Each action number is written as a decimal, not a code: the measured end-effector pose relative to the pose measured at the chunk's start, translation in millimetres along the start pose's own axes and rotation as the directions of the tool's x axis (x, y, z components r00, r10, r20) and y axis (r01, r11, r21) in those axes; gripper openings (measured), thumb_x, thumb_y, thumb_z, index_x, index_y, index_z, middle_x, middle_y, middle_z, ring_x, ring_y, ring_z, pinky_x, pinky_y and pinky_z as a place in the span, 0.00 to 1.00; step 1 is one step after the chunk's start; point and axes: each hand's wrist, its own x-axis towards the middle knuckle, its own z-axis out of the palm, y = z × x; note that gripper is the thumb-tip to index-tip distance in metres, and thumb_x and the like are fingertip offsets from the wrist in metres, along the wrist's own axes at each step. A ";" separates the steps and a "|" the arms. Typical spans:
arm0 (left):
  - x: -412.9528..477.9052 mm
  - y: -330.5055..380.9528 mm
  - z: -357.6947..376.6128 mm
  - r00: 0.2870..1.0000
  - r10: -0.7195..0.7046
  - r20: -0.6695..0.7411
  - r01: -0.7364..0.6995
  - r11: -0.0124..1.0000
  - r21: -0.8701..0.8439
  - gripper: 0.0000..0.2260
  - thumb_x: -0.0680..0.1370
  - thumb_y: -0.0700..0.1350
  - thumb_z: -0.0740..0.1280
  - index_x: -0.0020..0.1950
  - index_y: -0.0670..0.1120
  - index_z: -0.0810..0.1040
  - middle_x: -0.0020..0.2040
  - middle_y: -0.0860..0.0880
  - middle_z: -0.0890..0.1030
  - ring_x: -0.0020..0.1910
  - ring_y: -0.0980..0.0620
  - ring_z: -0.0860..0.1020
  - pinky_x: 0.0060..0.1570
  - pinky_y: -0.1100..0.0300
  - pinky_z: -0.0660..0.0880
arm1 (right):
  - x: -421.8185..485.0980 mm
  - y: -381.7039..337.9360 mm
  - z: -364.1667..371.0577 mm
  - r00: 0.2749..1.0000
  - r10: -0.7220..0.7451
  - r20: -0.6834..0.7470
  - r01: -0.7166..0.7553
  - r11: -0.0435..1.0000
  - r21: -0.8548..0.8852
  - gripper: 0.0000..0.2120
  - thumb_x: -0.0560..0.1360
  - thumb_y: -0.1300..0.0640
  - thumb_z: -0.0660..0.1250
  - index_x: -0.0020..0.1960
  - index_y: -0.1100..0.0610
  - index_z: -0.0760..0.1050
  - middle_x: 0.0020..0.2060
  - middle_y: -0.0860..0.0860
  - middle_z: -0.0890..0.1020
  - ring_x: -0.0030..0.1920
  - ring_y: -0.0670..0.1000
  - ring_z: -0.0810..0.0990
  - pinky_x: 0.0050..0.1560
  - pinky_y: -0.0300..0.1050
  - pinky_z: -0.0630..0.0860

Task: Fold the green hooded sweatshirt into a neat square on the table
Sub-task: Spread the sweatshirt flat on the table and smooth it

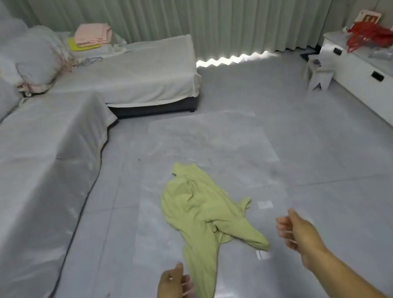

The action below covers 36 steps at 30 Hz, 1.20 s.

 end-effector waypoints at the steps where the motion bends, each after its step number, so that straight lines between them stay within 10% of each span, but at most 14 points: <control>1: 10.3 -11.3 6.0 1.000 0.019 -0.015 -0.018 0.998 0.067 0.13 0.80 0.45 0.59 0.37 0.41 0.69 0.33 0.42 0.73 0.32 0.47 0.72 0.34 0.59 0.69 | 11.2 13.6 6.5 0.998 0.055 -0.005 -0.055 0.998 -0.032 0.21 0.81 0.49 0.50 0.39 0.59 0.74 0.31 0.54 0.74 0.31 0.52 0.71 0.31 0.41 0.64; 7: 95.8 -78.7 51.0 0.994 0.005 -0.109 0.036 0.926 0.375 0.12 0.73 0.49 0.69 0.43 0.43 0.68 0.45 0.39 0.77 0.45 0.45 0.76 0.51 0.54 0.74 | 129.7 108.9 39.9 0.980 0.168 -0.106 -0.195 0.919 -0.344 0.26 0.80 0.46 0.43 0.61 0.61 0.71 0.51 0.59 0.76 0.48 0.55 0.71 0.52 0.44 0.63; 11: 116.2 -89.0 71.3 0.993 0.097 -0.062 -0.046 0.825 0.563 0.13 0.72 0.43 0.68 0.36 0.45 0.64 0.36 0.49 0.70 0.41 0.48 0.70 0.42 0.60 0.67 | 140.6 114.8 62.2 0.989 0.140 -0.039 -0.145 0.971 -0.192 0.20 0.80 0.49 0.53 0.41 0.61 0.76 0.39 0.58 0.78 0.45 0.63 0.78 0.57 0.60 0.74; 17: 100.2 -31.7 33.8 0.971 0.230 0.071 -0.233 0.972 0.038 0.08 0.75 0.34 0.65 0.37 0.42 0.70 0.33 0.44 0.73 0.31 0.50 0.70 0.28 0.68 0.70 | 134.4 68.2 38.6 0.980 -0.172 -0.099 0.136 0.946 -0.296 0.19 0.79 0.53 0.58 0.43 0.66 0.78 0.42 0.61 0.80 0.44 0.60 0.76 0.46 0.46 0.69; 23: 36.4 47.0 -66.6 0.755 0.530 0.386 -0.649 0.687 0.327 0.06 0.69 0.43 0.71 0.39 0.41 0.77 0.34 0.54 0.77 0.33 0.61 0.72 0.33 0.70 0.67 | 81.6 31.3 -34.7 0.856 -0.471 -0.211 0.394 0.861 -0.323 0.19 0.78 0.54 0.60 0.36 0.66 0.76 0.33 0.59 0.77 0.38 0.57 0.73 0.36 0.38 0.67; 27: 40.8 -37.3 -68.4 0.964 0.245 0.105 -0.261 0.793 0.551 0.26 0.57 0.66 0.60 0.26 0.42 0.76 0.25 0.52 0.74 0.30 0.55 0.72 0.31 0.66 0.67 | 71.5 104.9 -67.8 0.959 -0.121 -0.256 0.007 0.914 -0.405 0.26 0.77 0.47 0.60 0.27 0.65 0.72 0.32 0.65 0.77 0.42 0.64 0.75 0.41 0.49 0.64; 30: 60.6 -119.6 -55.6 0.968 0.131 -0.216 0.024 0.803 0.595 0.32 0.60 0.65 0.59 0.39 0.36 0.80 0.39 0.38 0.80 0.44 0.41 0.78 0.44 0.54 0.71 | 67.8 160.9 -62.6 0.951 0.076 -0.299 -0.204 0.882 -0.424 0.33 0.55 0.36 0.73 0.35 0.68 0.75 0.39 0.66 0.78 0.49 0.66 0.76 0.52 0.58 0.69; 33: 76.8 -151.6 -42.0 0.883 -0.278 -0.379 0.354 0.923 0.148 0.30 0.71 0.49 0.71 0.58 0.25 0.68 0.57 0.25 0.71 0.55 0.32 0.73 0.50 0.44 0.68 | 74.7 185.1 -51.2 0.865 0.225 -0.448 -0.376 0.882 -0.284 0.46 0.60 0.56 0.79 0.68 0.72 0.59 0.67 0.71 0.64 0.68 0.69 0.62 0.69 0.61 0.56; 36: 88.7 -167.5 -32.4 0.910 -0.397 -0.124 0.374 0.912 -0.169 0.32 0.71 0.52 0.72 0.59 0.26 0.70 0.58 0.29 0.75 0.48 0.36 0.78 0.40 0.49 0.76 | 81.2 198.9 -52.0 0.798 0.460 -0.390 -0.458 0.883 0.106 0.44 0.65 0.54 0.75 0.69 0.73 0.56 0.66 0.66 0.68 0.61 0.65 0.71 0.62 0.58 0.68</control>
